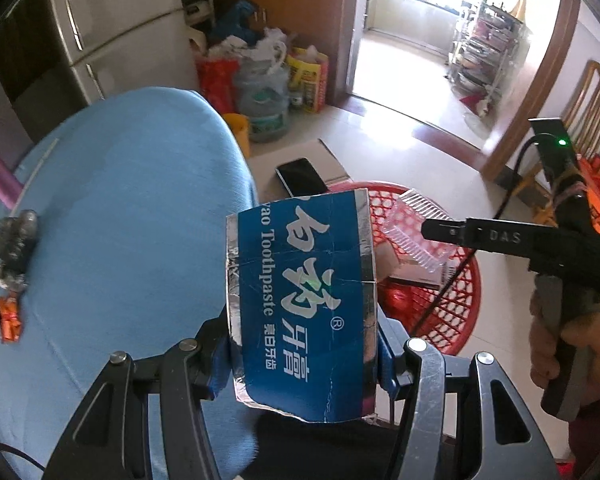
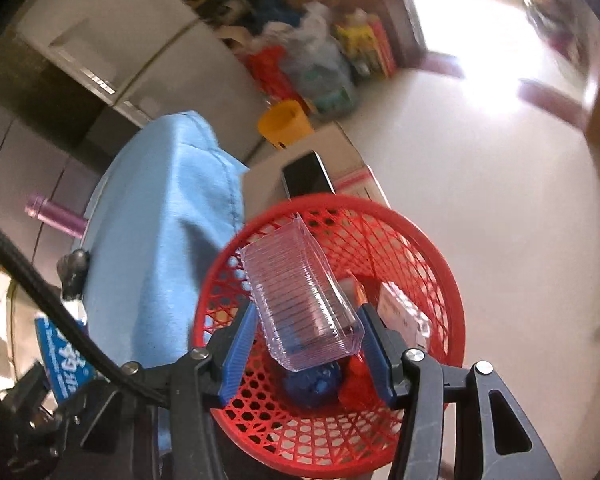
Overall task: Collect trash
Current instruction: 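Open the right gripper over the basket to drop the tray while the left drops the carton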
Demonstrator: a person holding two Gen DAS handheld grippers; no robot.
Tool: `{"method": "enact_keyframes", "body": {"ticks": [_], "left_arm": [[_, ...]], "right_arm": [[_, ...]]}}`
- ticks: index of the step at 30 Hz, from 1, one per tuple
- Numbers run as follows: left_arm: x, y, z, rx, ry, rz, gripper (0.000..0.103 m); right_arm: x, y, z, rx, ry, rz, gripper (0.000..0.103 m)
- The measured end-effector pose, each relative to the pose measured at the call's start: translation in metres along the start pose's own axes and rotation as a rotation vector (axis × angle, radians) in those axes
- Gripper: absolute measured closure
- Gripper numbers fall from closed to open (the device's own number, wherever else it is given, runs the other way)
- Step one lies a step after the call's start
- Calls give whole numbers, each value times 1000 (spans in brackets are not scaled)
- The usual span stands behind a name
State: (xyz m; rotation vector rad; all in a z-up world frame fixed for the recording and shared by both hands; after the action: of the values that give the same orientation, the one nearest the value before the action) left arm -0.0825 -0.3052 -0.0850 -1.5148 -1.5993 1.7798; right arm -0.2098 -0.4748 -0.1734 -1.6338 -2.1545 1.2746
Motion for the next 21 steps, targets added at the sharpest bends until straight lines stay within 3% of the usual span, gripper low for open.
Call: {"method": "enact_keyframes", "body": {"ticks": [13,21], "left_arm": [[-15,25,33,63,77,-26,43],[-16,24,34,89,73,-19,40]], "right_arm": [[-17,-21,25,12,96,38,47],[-12,-17,28,-59,177,-19,43]]}}
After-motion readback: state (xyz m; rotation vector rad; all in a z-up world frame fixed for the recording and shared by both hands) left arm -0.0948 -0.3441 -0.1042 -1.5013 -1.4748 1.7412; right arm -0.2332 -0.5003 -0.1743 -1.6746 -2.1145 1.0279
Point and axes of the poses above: each gripper's, at about its wrist camera, not at the fingertips, and y roughly the way its jaws point, z to its right, x to its underside, the point moved 4 cm from there along y, roughly the way its jaws point, and after that the axes turned 13 degrees about -x, right-handed, at the moved point
